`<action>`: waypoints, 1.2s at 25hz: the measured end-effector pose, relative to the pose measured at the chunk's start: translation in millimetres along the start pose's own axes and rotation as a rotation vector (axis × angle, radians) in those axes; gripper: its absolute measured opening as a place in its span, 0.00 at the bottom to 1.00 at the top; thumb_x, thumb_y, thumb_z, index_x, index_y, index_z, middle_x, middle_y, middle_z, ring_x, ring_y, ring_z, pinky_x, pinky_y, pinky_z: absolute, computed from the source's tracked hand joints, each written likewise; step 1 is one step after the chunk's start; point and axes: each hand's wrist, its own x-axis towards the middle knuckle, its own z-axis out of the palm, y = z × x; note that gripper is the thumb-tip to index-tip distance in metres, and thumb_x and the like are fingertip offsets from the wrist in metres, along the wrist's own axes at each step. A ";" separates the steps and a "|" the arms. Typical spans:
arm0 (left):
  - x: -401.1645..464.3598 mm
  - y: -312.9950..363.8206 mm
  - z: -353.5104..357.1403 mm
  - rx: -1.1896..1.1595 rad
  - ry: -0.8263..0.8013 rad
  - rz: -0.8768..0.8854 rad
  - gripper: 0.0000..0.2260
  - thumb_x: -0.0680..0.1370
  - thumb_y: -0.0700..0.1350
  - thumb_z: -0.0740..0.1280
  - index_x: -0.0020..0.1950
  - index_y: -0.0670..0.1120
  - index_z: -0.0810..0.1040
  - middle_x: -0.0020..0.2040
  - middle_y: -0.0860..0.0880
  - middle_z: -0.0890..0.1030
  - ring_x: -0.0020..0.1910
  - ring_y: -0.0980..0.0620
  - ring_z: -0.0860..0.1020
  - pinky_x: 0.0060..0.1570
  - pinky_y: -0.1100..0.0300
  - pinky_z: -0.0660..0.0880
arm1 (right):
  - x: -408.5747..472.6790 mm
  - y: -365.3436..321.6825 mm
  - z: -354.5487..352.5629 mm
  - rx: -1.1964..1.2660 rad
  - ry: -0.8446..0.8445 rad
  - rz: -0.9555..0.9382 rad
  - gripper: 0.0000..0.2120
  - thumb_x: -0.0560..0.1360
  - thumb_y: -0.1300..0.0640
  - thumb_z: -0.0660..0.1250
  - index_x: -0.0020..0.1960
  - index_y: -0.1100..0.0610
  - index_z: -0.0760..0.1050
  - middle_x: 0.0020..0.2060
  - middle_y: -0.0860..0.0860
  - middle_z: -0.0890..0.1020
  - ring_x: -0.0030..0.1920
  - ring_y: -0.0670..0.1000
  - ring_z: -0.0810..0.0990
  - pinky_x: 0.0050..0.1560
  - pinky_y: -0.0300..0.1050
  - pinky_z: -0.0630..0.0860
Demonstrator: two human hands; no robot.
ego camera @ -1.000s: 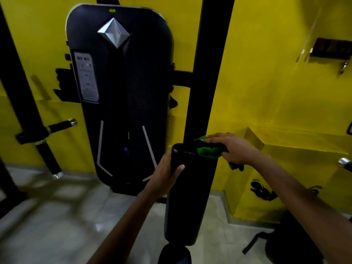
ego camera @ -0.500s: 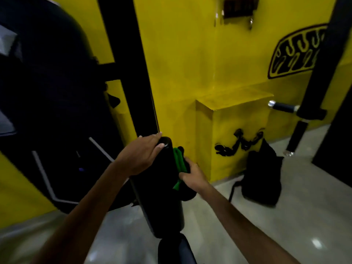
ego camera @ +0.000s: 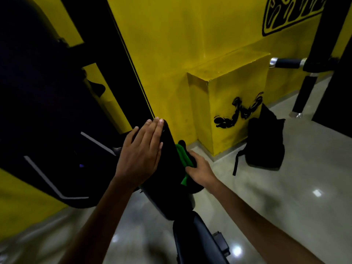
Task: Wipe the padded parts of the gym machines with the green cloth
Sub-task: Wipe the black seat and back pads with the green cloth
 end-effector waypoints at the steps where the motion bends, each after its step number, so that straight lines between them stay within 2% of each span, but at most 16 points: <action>1: -0.5 3.4 4.5 0.013 0.034 -0.018 0.23 0.82 0.47 0.51 0.74 0.38 0.62 0.71 0.39 0.69 0.69 0.42 0.69 0.63 0.48 0.67 | 7.2 -5.3 -3.0 0.048 0.004 -0.018 0.28 0.75 0.71 0.61 0.73 0.57 0.64 0.66 0.50 0.72 0.67 0.48 0.70 0.57 0.30 0.68; 3: 0.7 7.0 11.7 0.025 0.101 -0.051 0.23 0.82 0.47 0.52 0.74 0.38 0.62 0.70 0.39 0.70 0.68 0.42 0.70 0.63 0.48 0.66 | 20.4 -15.7 -6.6 0.134 0.038 -0.090 0.30 0.74 0.73 0.61 0.73 0.55 0.64 0.64 0.44 0.71 0.64 0.40 0.69 0.60 0.27 0.67; 6: 0.9 12.8 18.6 0.032 0.167 -0.108 0.22 0.81 0.46 0.52 0.73 0.38 0.63 0.69 0.39 0.71 0.68 0.42 0.71 0.63 0.49 0.65 | 19.5 1.2 3.2 0.109 0.061 -0.139 0.32 0.72 0.73 0.62 0.73 0.54 0.64 0.66 0.45 0.70 0.68 0.43 0.68 0.65 0.33 0.67; 7: 1.3 15.1 19.9 0.029 0.181 -0.127 0.22 0.82 0.46 0.51 0.73 0.38 0.64 0.70 0.40 0.71 0.68 0.42 0.70 0.64 0.49 0.64 | 16.1 15.0 6.5 0.077 0.054 -0.115 0.32 0.72 0.73 0.62 0.73 0.55 0.64 0.66 0.47 0.71 0.68 0.46 0.69 0.64 0.32 0.68; 10: 0.1 18.1 20.6 -0.003 0.208 -0.145 0.22 0.82 0.46 0.51 0.73 0.38 0.63 0.70 0.40 0.70 0.69 0.42 0.69 0.65 0.49 0.63 | 7.0 32.6 7.0 0.025 0.023 -0.001 0.30 0.73 0.72 0.61 0.73 0.58 0.64 0.63 0.49 0.73 0.67 0.52 0.72 0.52 0.22 0.68; 12: -4.0 17.7 21.9 0.019 0.209 -0.144 0.22 0.82 0.46 0.52 0.75 0.39 0.61 0.72 0.39 0.67 0.71 0.42 0.66 0.68 0.48 0.60 | 13.6 24.1 5.7 0.107 0.029 -0.036 0.29 0.74 0.73 0.61 0.73 0.56 0.64 0.62 0.46 0.73 0.66 0.48 0.72 0.53 0.25 0.69; 14: -16.6 24.0 27.2 0.071 0.206 -0.137 0.24 0.82 0.46 0.54 0.77 0.39 0.57 0.75 0.39 0.61 0.74 0.41 0.60 0.72 0.45 0.55 | 19.6 17.6 5.8 0.184 0.074 -0.062 0.30 0.74 0.74 0.61 0.73 0.55 0.63 0.61 0.40 0.71 0.62 0.38 0.70 0.55 0.24 0.68; 16: -31.4 35.2 36.5 0.106 0.189 -0.123 0.25 0.82 0.47 0.55 0.78 0.41 0.54 0.77 0.41 0.53 0.77 0.41 0.52 0.74 0.44 0.48 | 15.9 30.3 11.1 0.173 0.094 -0.074 0.31 0.74 0.75 0.61 0.73 0.57 0.63 0.61 0.41 0.70 0.61 0.35 0.69 0.54 0.22 0.67; 18: -45.5 43.3 47.7 0.122 0.171 -0.125 0.26 0.82 0.47 0.55 0.78 0.42 0.53 0.78 0.44 0.49 0.77 0.43 0.46 0.75 0.45 0.44 | 6.9 53.1 16.0 0.050 0.086 -0.029 0.30 0.73 0.74 0.62 0.73 0.58 0.64 0.62 0.45 0.72 0.62 0.40 0.70 0.53 0.24 0.67; 20: -52.7 49.6 56.8 0.125 0.166 -0.147 0.27 0.82 0.47 0.56 0.78 0.41 0.51 0.78 0.44 0.48 0.77 0.45 0.44 0.75 0.45 0.42 | 3.9 68.8 16.2 -0.022 0.055 -0.015 0.30 0.72 0.73 0.62 0.72 0.58 0.65 0.63 0.50 0.74 0.65 0.49 0.72 0.56 0.32 0.69; 21: -53.5 52.0 60.6 0.121 0.164 -0.158 0.27 0.82 0.46 0.56 0.78 0.41 0.51 0.78 0.44 0.48 0.77 0.45 0.43 0.75 0.46 0.42 | 8.2 72.0 15.0 0.011 0.079 -0.035 0.29 0.72 0.73 0.62 0.72 0.58 0.66 0.63 0.50 0.75 0.66 0.50 0.73 0.59 0.35 0.70; 23: -55.8 56.6 66.1 0.113 0.173 -0.187 0.28 0.82 0.46 0.56 0.78 0.40 0.50 0.78 0.43 0.48 0.77 0.45 0.43 0.75 0.46 0.42 | 17.6 64.8 15.7 0.117 0.126 -0.093 0.29 0.73 0.74 0.62 0.70 0.55 0.68 0.61 0.46 0.74 0.64 0.46 0.73 0.62 0.36 0.70; 26: -57.3 63.0 71.9 0.121 0.185 -0.206 0.28 0.81 0.46 0.57 0.78 0.39 0.49 0.78 0.43 0.49 0.77 0.45 0.43 0.75 0.47 0.43 | 23.1 70.0 16.2 0.185 0.138 -0.135 0.29 0.73 0.74 0.62 0.68 0.50 0.68 0.57 0.42 0.75 0.60 0.41 0.75 0.59 0.33 0.72; 30: -68.4 71.2 85.2 0.108 0.188 -0.216 0.29 0.81 0.45 0.58 0.78 0.39 0.49 0.78 0.42 0.49 0.77 0.45 0.45 0.75 0.47 0.45 | 13.5 107.3 19.3 -0.013 0.017 0.020 0.29 0.72 0.73 0.61 0.71 0.55 0.67 0.56 0.48 0.75 0.63 0.51 0.75 0.56 0.37 0.72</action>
